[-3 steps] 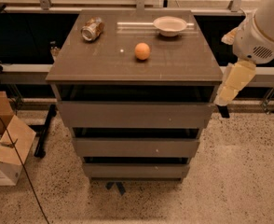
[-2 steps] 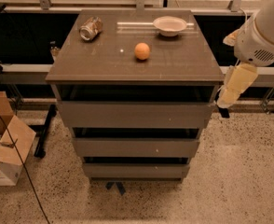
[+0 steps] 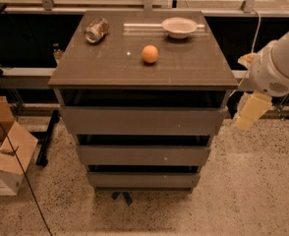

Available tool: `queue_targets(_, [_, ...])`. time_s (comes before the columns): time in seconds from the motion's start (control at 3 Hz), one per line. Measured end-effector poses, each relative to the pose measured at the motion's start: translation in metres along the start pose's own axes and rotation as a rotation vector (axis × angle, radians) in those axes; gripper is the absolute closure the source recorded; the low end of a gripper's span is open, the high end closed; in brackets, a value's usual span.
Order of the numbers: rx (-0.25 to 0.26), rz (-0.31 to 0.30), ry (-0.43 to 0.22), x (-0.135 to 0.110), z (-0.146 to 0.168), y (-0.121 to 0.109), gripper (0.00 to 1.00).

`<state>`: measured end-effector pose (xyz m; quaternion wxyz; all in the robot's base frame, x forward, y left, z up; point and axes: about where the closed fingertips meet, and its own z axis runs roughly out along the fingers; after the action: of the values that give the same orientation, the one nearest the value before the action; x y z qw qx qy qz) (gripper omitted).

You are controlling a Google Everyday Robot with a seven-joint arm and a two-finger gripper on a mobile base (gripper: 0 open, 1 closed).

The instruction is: Open top drawer

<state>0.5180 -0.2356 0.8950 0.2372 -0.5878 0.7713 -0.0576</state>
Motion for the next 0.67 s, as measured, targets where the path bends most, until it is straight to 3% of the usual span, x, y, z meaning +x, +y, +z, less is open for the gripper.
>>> queue_targets(0.67, [0.044,0.065,-0.065,0.027,0.039,0.014,0.0])
